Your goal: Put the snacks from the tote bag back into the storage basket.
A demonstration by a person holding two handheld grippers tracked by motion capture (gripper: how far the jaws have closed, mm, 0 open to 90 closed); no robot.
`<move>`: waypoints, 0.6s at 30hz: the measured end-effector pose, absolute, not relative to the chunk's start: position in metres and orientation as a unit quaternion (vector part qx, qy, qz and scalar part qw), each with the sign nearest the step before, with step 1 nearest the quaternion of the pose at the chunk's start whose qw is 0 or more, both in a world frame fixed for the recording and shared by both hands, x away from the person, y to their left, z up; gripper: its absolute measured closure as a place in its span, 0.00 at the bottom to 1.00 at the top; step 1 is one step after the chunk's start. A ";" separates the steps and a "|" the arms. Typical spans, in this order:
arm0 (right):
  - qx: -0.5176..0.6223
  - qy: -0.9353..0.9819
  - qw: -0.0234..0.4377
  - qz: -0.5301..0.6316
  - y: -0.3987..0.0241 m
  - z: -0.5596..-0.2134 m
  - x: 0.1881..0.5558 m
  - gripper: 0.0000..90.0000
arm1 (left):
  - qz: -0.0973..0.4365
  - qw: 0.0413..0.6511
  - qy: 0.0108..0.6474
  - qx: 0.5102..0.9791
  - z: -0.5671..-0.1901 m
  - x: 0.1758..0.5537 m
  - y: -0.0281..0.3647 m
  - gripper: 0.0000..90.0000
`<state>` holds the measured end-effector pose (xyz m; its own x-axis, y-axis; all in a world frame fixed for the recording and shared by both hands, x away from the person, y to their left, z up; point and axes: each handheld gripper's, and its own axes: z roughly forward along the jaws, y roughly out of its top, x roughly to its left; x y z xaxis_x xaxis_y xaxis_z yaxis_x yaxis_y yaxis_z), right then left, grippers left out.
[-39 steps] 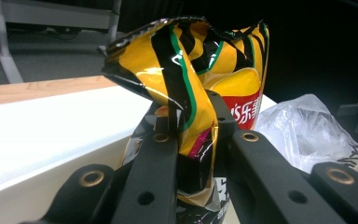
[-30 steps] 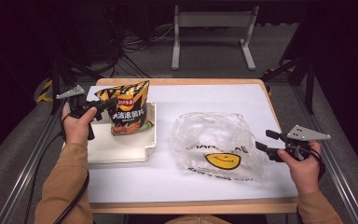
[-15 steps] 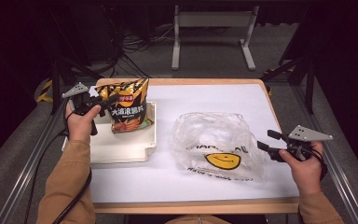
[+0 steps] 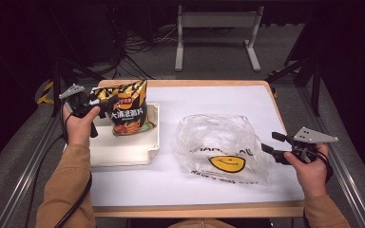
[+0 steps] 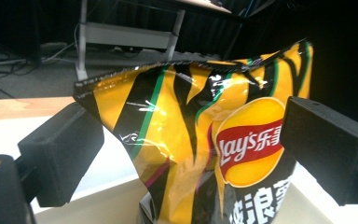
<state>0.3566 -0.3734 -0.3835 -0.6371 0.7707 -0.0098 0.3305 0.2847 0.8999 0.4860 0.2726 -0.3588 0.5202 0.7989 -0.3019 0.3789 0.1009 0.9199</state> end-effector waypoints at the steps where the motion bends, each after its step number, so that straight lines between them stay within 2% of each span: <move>1: 0.358 0.768 0.229 0.479 -0.373 -0.383 0.357 0.37 | 0.183 0.584 0.452 0.649 -0.357 0.484 0.273 0.08; 18: 0.346 0.770 0.229 0.485 -0.365 -0.383 0.368 0.33 | 0.239 0.570 0.416 0.666 -0.316 0.448 0.274 0.03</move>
